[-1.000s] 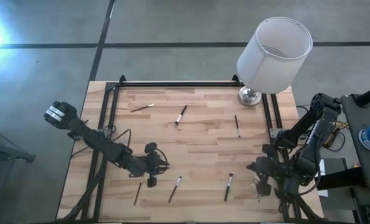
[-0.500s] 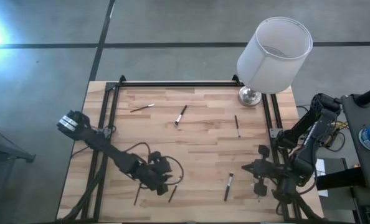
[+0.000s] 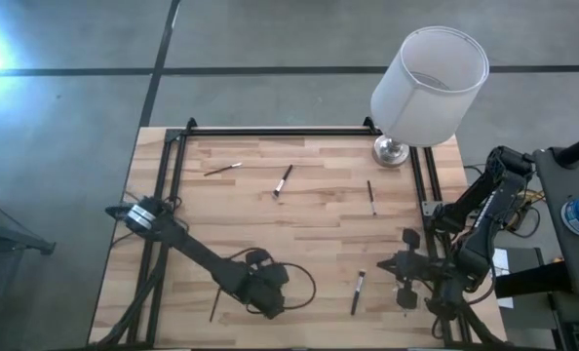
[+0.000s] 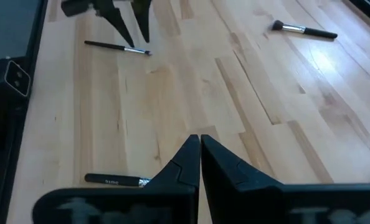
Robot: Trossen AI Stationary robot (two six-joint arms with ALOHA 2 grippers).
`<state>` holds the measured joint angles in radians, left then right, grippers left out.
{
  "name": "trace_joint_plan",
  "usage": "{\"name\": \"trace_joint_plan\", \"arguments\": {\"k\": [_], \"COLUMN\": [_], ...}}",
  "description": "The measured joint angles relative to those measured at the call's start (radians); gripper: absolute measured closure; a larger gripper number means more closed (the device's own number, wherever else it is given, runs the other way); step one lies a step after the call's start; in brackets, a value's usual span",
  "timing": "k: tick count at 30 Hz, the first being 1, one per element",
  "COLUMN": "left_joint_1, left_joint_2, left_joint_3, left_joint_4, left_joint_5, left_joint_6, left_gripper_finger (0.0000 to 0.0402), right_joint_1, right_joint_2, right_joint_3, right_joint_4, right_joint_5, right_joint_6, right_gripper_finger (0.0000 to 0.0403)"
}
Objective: Put items in baskets/containers
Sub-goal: Put the eyeshadow brush into the transparent organizer
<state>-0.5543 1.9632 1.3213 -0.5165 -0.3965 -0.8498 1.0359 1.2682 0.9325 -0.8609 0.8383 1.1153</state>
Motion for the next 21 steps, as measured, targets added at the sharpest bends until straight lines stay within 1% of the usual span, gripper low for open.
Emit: {"name": "trace_joint_plan", "arguments": {"k": [10, 18, 21], "left_joint_1": [0.024, 0.030, 0.030], "left_joint_2": [0.013, 0.014, 0.012], "left_joint_3": [-0.021, -0.082, -0.088], "left_joint_4": [0.017, 0.097, 0.076], "left_joint_5": [0.020, 0.068, 0.076], "left_joint_6": [-0.017, -0.003, 0.018], "left_gripper_finger": [0.0278, 0.0278, 0.0291], "right_joint_1": [0.000, 0.000, 0.000], "right_joint_2": [0.000, 0.000, 0.000], "right_joint_3": [-0.002, -0.002, -0.002], "right_joint_4": [0.009, 0.012, 0.012], "right_joint_5": [0.000, 0.000, 0.000], "right_joint_6": [-0.002, -0.001, -0.001], "right_gripper_finger": [0.0394, 0.0394, 0.0394]}}
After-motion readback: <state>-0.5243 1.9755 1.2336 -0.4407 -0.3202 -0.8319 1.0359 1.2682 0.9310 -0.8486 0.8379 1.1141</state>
